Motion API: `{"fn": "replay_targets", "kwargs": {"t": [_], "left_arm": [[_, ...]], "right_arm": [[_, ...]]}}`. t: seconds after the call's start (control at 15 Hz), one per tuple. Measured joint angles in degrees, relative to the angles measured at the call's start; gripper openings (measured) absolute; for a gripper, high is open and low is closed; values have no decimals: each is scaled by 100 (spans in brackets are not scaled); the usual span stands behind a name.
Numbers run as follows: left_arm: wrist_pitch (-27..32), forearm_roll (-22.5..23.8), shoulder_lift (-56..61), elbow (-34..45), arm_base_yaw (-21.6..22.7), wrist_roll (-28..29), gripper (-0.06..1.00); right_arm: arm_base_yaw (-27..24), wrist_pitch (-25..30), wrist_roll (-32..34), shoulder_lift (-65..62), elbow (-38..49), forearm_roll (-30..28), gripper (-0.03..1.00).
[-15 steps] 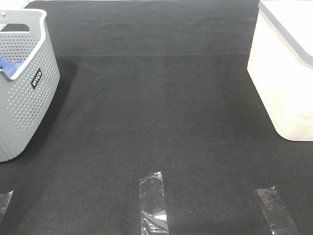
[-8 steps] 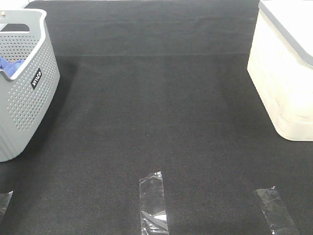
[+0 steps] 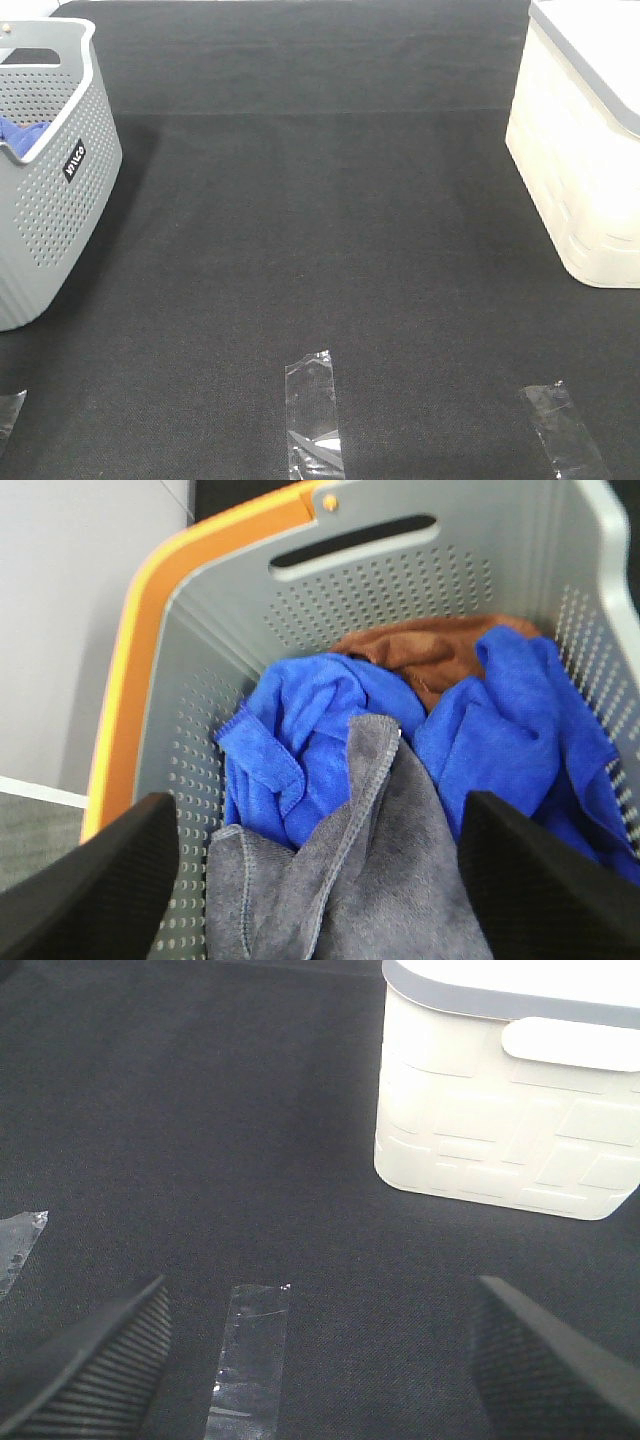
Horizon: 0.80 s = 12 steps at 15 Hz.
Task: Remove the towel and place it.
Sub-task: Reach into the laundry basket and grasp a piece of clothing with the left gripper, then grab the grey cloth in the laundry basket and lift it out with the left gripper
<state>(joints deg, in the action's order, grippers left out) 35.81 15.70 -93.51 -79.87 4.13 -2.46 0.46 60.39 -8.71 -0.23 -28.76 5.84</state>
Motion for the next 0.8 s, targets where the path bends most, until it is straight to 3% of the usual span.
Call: {"fn": "replay_targets", "kwargs": {"t": [0.47,0.8], "left_arm": [[1283,40,-2051,-1805,0,0,74],[1581,-17,-2693,-2194,0,0,74]], "right_arm": [[0,0,0,0,0,0,77],[0,0,0,0,0,0,77]]}}
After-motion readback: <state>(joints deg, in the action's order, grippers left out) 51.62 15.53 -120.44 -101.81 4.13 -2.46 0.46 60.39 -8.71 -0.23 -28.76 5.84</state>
